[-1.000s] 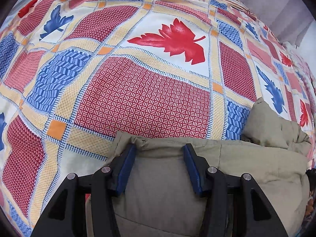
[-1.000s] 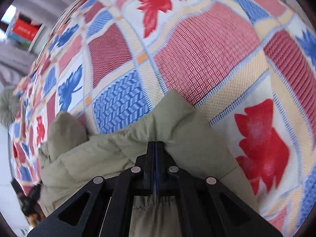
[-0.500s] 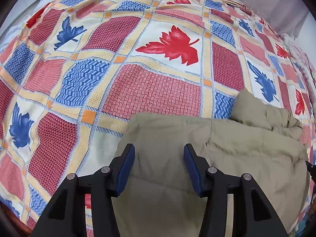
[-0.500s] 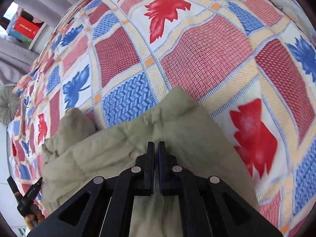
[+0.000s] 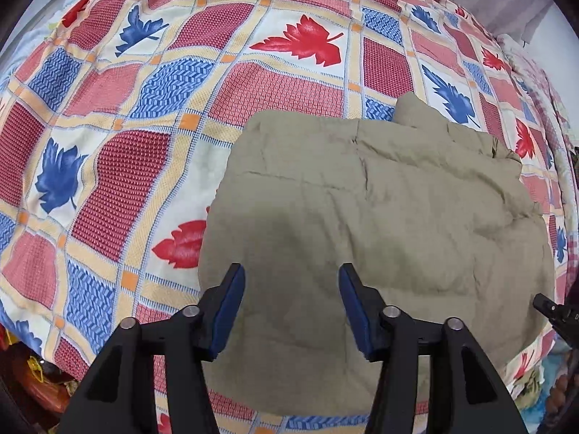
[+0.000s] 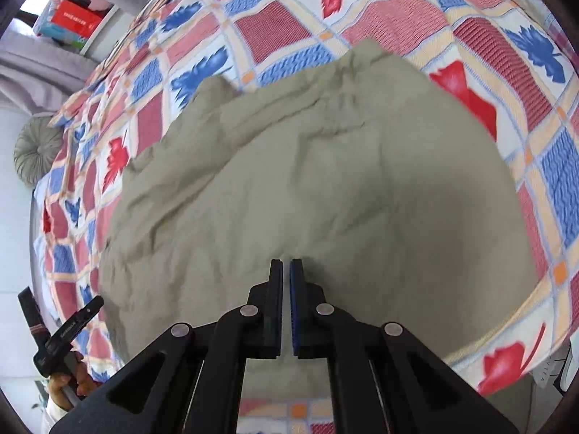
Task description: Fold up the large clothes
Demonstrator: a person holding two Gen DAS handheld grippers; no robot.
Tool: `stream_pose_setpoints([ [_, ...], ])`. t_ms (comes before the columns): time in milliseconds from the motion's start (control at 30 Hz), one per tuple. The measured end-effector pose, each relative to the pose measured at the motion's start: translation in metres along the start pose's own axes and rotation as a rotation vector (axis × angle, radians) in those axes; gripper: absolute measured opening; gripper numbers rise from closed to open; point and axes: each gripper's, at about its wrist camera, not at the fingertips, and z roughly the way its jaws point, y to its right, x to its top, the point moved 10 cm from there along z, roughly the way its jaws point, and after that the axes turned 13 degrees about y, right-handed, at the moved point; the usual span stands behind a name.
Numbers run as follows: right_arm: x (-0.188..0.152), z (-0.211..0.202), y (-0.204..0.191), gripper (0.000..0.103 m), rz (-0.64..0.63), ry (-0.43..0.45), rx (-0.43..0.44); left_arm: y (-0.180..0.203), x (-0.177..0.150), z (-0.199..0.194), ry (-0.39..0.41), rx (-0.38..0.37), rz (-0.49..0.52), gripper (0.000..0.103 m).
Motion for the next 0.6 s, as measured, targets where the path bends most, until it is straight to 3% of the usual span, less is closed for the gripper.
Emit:
stream_pose_setpoints([
  [33,-0.007,-0.002,-0.004,0.004,-0.008,-0.008,-0.001,0.0,-0.002,-0.003,0.002,-0.002,-0.004,0.093],
  [300,-0.043,-0.01,-0.035,0.004,-0.051,-0.057,-0.002,0.0,-0.014,-0.023,0.007,-0.005,0.004,0.095],
  [367,-0.048,-0.01,-0.041,0.004,-0.058,-0.071,-0.004,-0.003,-0.015,-0.025,0.01,0.007,0.006,0.103],
  [533,-0.055,-0.012,-0.058,0.004,-0.08,-0.09,0.002,-0.01,-0.019,-0.025,-0.013,-0.008,-0.002,0.103],
  [600,-0.058,-0.012,-0.066,0.004,-0.092,-0.098,0.008,-0.017,-0.021,-0.023,-0.012,0.02,0.006,0.103],
])
